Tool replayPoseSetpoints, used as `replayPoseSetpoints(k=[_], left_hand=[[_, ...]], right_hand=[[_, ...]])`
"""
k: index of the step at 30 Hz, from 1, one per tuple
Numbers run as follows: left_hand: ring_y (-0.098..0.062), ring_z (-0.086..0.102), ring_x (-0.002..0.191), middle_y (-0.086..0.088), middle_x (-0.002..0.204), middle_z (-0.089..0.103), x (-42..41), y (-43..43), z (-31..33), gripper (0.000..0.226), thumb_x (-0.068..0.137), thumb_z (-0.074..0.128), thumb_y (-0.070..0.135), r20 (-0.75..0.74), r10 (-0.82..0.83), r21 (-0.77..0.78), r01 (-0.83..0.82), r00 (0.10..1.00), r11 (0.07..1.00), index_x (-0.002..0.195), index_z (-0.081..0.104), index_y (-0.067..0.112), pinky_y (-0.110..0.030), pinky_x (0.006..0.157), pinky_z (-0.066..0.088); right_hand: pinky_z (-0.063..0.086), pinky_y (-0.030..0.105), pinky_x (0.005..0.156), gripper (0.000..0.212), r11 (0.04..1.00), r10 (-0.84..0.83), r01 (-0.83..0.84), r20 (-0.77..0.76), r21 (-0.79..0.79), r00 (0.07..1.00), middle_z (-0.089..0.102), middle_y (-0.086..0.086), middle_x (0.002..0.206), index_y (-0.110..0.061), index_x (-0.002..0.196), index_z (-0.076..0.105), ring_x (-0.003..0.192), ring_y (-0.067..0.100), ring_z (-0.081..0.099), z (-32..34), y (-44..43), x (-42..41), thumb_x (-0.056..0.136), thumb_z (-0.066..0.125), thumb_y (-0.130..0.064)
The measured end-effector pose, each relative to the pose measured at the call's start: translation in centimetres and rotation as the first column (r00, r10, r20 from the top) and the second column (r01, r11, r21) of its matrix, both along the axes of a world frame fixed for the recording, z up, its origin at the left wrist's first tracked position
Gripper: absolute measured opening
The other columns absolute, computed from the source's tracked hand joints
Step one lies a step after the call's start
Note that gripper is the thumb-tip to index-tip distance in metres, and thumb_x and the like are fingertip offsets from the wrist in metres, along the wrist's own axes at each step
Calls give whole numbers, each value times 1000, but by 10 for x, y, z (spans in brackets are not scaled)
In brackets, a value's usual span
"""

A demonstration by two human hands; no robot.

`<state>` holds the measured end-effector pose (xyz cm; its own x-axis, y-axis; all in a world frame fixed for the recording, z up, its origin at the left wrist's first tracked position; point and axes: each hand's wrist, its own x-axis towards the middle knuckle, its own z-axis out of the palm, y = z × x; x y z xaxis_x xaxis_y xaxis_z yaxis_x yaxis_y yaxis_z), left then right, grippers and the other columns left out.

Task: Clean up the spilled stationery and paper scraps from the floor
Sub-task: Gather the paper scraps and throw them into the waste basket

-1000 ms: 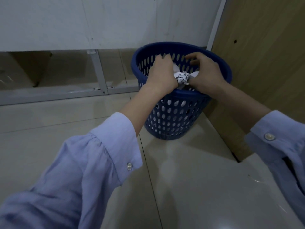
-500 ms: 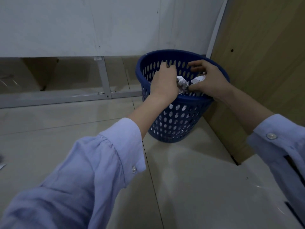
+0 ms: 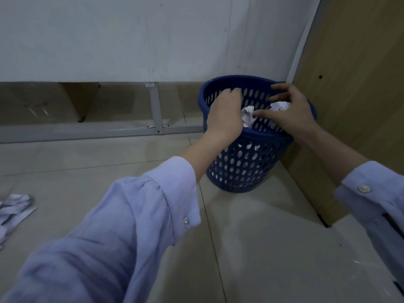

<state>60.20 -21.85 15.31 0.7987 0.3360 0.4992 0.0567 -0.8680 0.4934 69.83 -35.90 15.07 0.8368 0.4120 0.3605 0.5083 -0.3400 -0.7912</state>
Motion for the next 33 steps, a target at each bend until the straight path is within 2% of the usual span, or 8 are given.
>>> replayPoseSetpoints(k=[3,6,9,14,19,24,28,33], left_hand=[[-22,55,96,-9,107,59,-8,6,3,28,80,56,-7,-6,-1,3,1,1000,1000,105,58,5,-34,80,49],[-22,56,93,-8,104,60,-16,12,3,26,80,54,-8,3,19,14,-19,1000,1000,102,59,5,-37,77,51],[-23,57,91,-8,103,60,-27,19,2,23,81,54,-4,1,38,36,-38,999,999,101,60,6,-39,75,52],[-24,56,92,-8,102,61,-52,40,-3,18,85,53,8,25,94,108,-96,995,990,101,59,9,-41,75,51],[-28,57,99,-9,107,60,-101,78,-17,24,83,55,10,-49,211,153,-202,976,967,106,59,9,-41,80,49],[-26,55,104,-7,113,58,-175,124,-37,28,83,60,14,-164,357,86,-347,920,934,111,57,12,-38,85,49],[-27,52,108,-9,117,55,-246,153,-61,36,81,64,17,-256,445,33,-453,858,891,116,55,10,-34,87,44],[-29,49,114,-13,121,50,-346,172,-95,49,77,71,20,-384,545,-20,-597,746,802,121,52,8,-37,95,41]], right_hand=[[50,26,83,63,999,-16,17,-1,33,1000,61,2,106,-23,122,54,97,11,58,0,1,-1,69,82,-41],[52,38,80,50,996,-67,65,29,60,997,60,-4,89,-19,118,56,83,11,57,0,2,-2,79,73,-46],[51,39,77,39,991,-117,105,148,86,982,55,-5,82,-13,114,56,77,9,53,0,7,-10,89,61,-42],[47,42,80,33,992,-113,78,444,97,889,54,2,89,-9,105,56,88,25,55,2,38,-42,93,49,-40],[32,26,78,24,998,0,-38,601,50,799,57,13,91,-3,100,58,89,27,49,-5,91,-89,91,53,-25],[39,34,79,20,979,176,-206,542,-6,822,58,10,94,-6,100,59,91,25,49,-28,144,-134,83,57,-16],[36,29,76,21,946,307,-320,472,-55,826,57,7,93,-8,100,58,89,21,48,-49,182,-173,79,58,-10],[45,40,84,26,842,539,-511,328,-174,776,56,7,99,-12,103,58,96,24,52,-82,228,-233,78,60,-14]])
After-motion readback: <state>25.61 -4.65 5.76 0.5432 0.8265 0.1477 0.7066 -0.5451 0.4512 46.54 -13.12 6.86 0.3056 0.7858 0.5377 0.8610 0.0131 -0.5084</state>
